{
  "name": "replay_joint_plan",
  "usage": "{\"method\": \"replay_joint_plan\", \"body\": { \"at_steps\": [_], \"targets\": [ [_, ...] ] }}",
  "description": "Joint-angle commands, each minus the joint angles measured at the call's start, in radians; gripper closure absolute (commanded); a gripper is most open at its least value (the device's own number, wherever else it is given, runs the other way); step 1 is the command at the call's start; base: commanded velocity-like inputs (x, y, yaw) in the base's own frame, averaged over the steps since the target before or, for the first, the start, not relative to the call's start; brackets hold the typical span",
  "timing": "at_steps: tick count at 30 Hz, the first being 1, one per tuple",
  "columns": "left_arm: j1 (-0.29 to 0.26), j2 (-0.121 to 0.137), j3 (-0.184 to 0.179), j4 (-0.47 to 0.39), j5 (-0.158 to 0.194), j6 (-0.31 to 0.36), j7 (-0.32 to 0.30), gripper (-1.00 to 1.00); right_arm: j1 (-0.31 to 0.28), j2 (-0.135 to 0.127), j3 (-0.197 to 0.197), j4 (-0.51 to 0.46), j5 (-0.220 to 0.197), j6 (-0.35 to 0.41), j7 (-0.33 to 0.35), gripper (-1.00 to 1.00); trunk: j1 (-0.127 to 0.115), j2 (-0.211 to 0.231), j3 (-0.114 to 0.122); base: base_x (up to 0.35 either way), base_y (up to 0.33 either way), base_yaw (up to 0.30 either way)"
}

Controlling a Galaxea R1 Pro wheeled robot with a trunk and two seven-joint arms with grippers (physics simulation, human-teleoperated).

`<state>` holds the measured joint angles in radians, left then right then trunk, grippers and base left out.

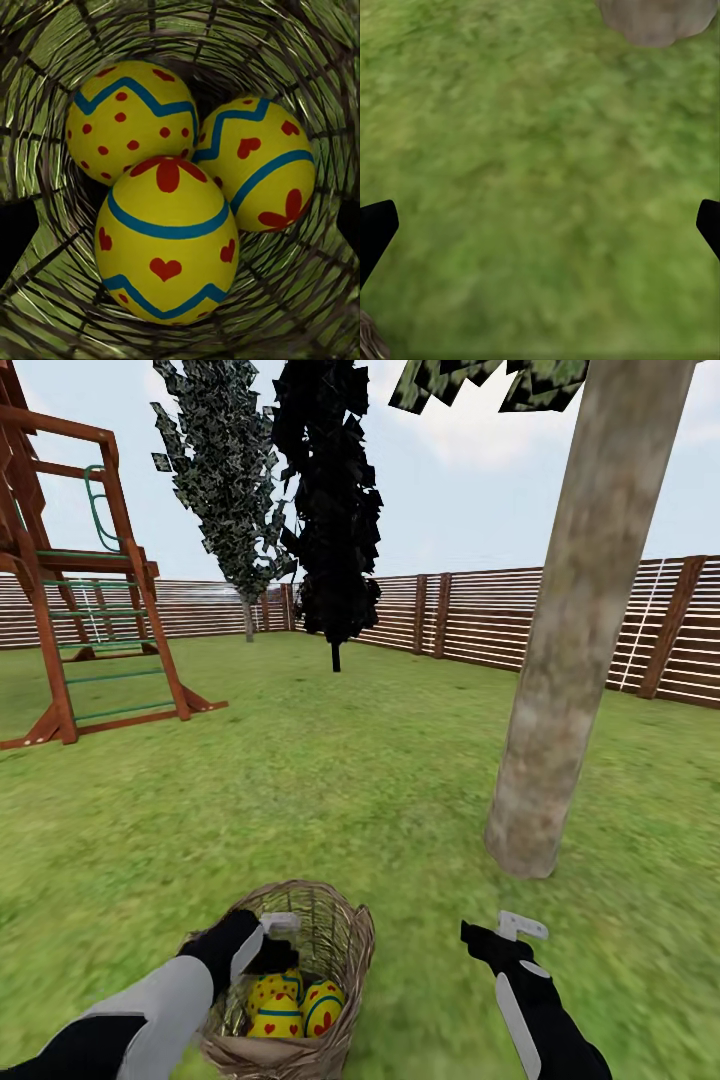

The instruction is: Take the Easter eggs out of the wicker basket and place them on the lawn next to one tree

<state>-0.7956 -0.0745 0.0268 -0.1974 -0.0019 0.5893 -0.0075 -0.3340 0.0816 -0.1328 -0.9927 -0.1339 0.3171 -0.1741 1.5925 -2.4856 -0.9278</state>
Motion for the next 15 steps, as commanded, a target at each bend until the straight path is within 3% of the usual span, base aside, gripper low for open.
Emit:
{"method": "replay_joint_plan", "body": {
  "at_steps": [1,9,15],
  "targets": [
    [-0.022,-0.001,0.002,-0.002,0.000,0.047,-0.001,-1.00,0.000,0.001,-0.001,-0.002,-0.011,0.003,-0.005,-1.00,0.000,0.000,-0.001,0.000,0.000,0.000],
    [-0.090,0.002,0.001,-0.003,0.002,0.175,-0.003,-1.00,0.000,0.000,-0.002,-0.001,-0.011,0.003,-0.005,-1.00,0.010,-0.016,-0.027,0.000,0.000,0.000],
    [-0.129,-0.001,0.002,-0.005,0.000,0.245,-0.001,-1.00,0.000,0.000,-0.002,-0.001,-0.012,0.003,-0.004,-1.00,0.010,-0.016,-0.027,0.000,0.000,0.000]
  ]
}}
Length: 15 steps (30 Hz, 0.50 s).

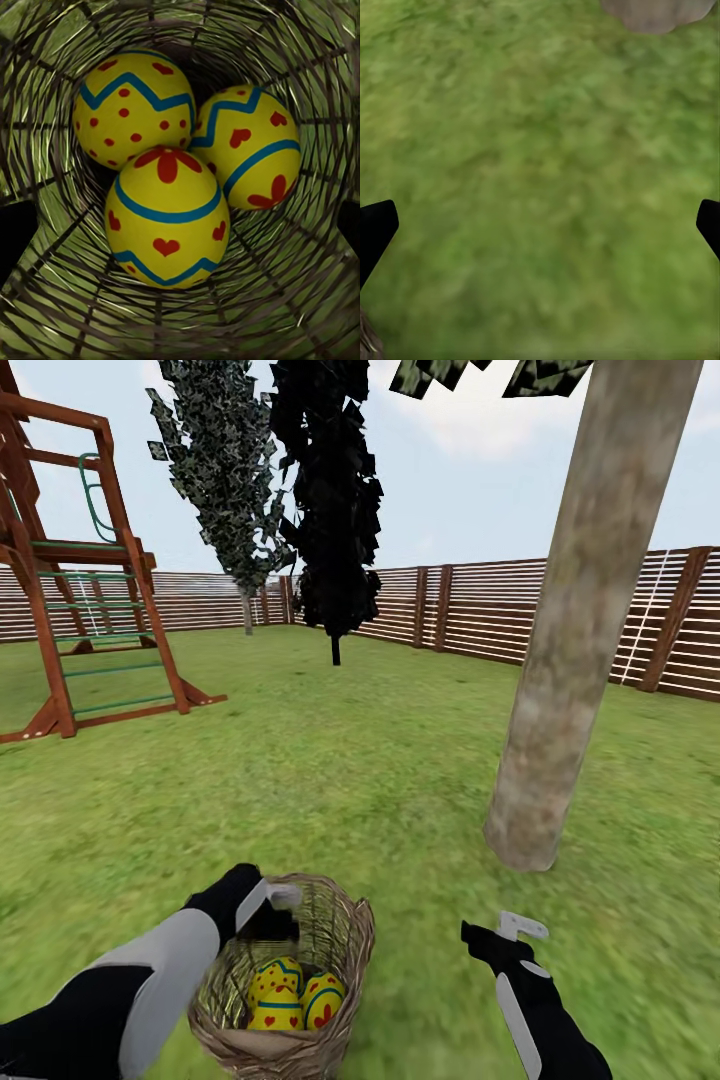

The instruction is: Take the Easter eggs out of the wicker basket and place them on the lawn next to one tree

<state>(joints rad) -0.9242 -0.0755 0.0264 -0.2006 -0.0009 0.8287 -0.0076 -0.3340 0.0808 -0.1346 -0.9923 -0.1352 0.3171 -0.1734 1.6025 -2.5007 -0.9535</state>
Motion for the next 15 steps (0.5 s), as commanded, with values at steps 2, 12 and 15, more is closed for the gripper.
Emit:
{"method": "replay_joint_plan", "body": {
  "at_steps": [2,12,15],
  "targets": [
    [-0.016,0.000,0.003,-0.002,-0.001,0.023,0.003,-1.00,0.000,0.001,-0.001,-0.002,-0.010,0.004,-0.005,-1.00,0.000,0.000,-0.001,0.000,0.000,0.000],
    [-0.032,0.005,0.002,0.000,-0.005,0.045,0.004,-1.00,0.000,-0.001,-0.002,-0.002,-0.009,0.003,-0.006,-1.00,0.004,-0.003,-0.036,0.000,0.000,0.000],
    [-0.033,0.004,0.003,0.002,-0.005,0.052,0.004,-1.00,0.000,0.000,-0.002,-0.002,-0.009,0.003,-0.006,-1.00,0.005,-0.003,-0.047,0.000,0.000,0.000]
  ]
}}
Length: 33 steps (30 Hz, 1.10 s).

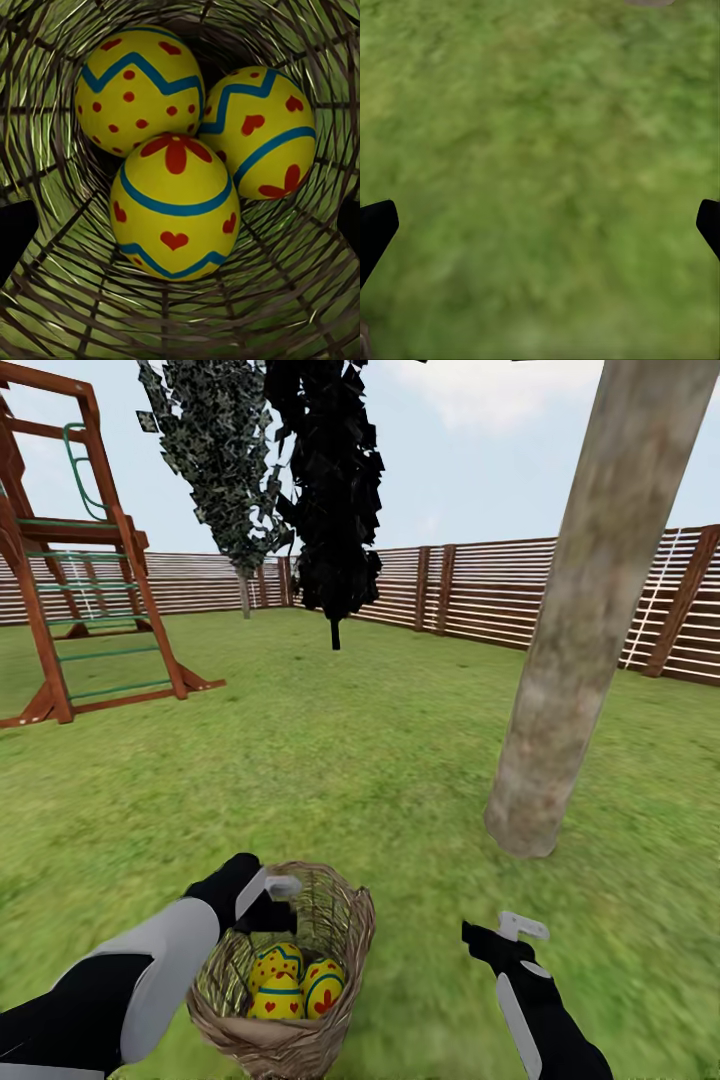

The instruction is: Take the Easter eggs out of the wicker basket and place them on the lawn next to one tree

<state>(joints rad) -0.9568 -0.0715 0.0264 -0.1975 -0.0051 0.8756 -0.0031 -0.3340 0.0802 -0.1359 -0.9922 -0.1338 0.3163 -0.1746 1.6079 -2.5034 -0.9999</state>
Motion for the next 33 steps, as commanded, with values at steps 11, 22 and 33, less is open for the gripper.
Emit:
{"method": "replay_joint_plan", "body": {
  "at_steps": [11,22,33],
  "targets": [
    [0.000,-0.002,0.003,0.003,-0.001,0.013,0.001,-1.00,0.000,0.000,-0.001,-0.002,-0.010,0.003,-0.005,-1.00,0.005,-0.003,-0.044,0.000,0.000,0.000],
    [0.000,-0.001,0.004,0.001,0.001,0.016,0.002,-1.00,0.032,0.001,0.001,-0.128,-0.011,0.007,-0.004,-1.00,0.010,-0.006,-0.086,0.000,0.000,0.000],
    [0.000,-0.001,0.004,-0.003,0.004,0.016,0.002,-1.00,0.185,0.015,0.066,-0.498,-0.012,0.149,-0.003,-1.00,0.015,-0.008,-0.129,0.000,0.000,0.000]
  ]
}}
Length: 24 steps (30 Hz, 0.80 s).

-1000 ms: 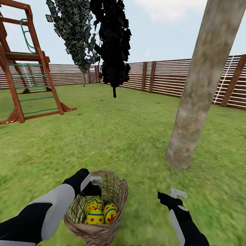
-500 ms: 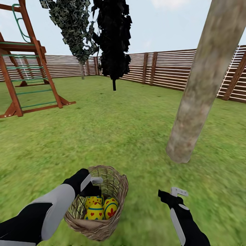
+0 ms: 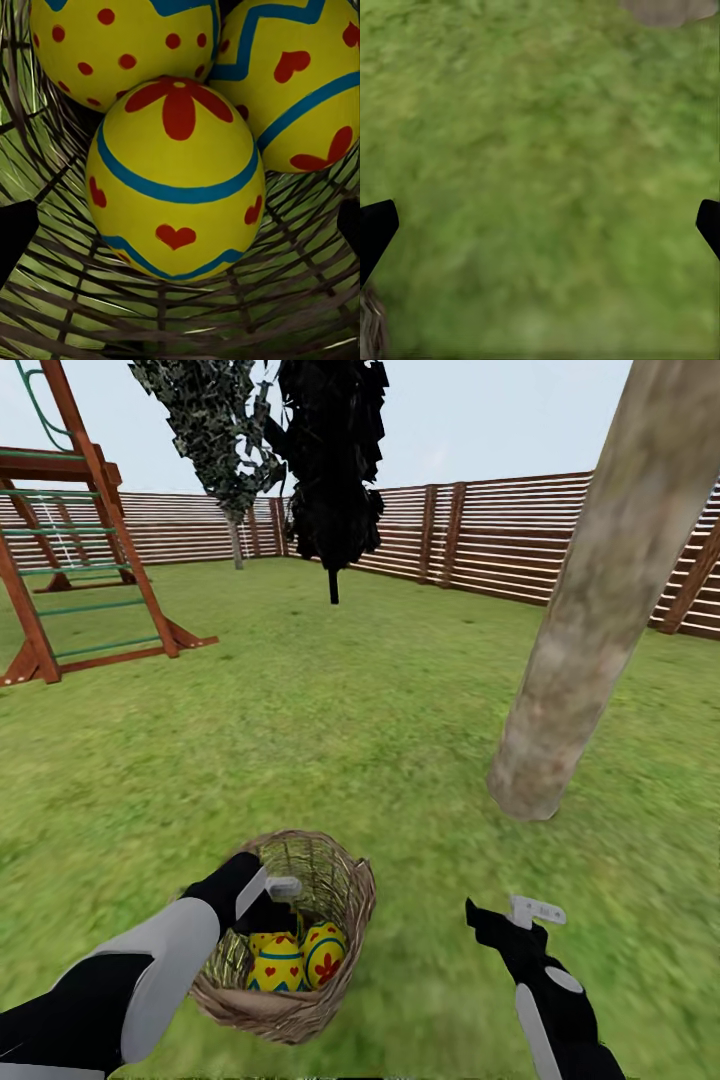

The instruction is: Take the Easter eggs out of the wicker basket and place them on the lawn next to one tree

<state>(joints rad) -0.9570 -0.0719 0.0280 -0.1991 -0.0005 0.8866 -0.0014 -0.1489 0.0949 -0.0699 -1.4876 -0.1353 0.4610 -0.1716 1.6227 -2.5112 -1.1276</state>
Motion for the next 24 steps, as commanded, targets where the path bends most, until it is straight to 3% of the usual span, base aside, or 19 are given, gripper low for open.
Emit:
{"method": "replay_joint_plan", "body": {
  "at_steps": [1,8,19,24],
  "targets": [
    [0.000,0.000,0.003,-0.002,0.000,0.005,0.000,-1.00,0.004,0.001,0.003,-0.012,-0.010,0.006,-0.006,-1.00,0.000,-0.001,-0.005,0.000,0.000,0.000],
    [0.000,0.000,0.003,-0.003,0.000,0.004,0.001,-1.00,0.018,0.002,0.013,-0.043,-0.011,0.015,-0.006,-1.00,0.003,-0.002,-0.032,0.000,0.000,0.000],
    [0.000,0.002,0.000,-0.011,-0.001,-0.008,0.003,-1.00,0.020,0.002,0.024,-0.037,-0.012,0.016,-0.007,-1.00,0.003,-0.002,-0.032,0.000,0.000,0.000],
    [0.002,0.003,0.000,-0.070,-0.001,-0.012,0.004,-1.00,0.020,0.002,0.029,-0.035,-0.012,0.016,-0.008,-1.00,0.006,-0.003,-0.051,0.000,0.000,0.000]
  ]
}}
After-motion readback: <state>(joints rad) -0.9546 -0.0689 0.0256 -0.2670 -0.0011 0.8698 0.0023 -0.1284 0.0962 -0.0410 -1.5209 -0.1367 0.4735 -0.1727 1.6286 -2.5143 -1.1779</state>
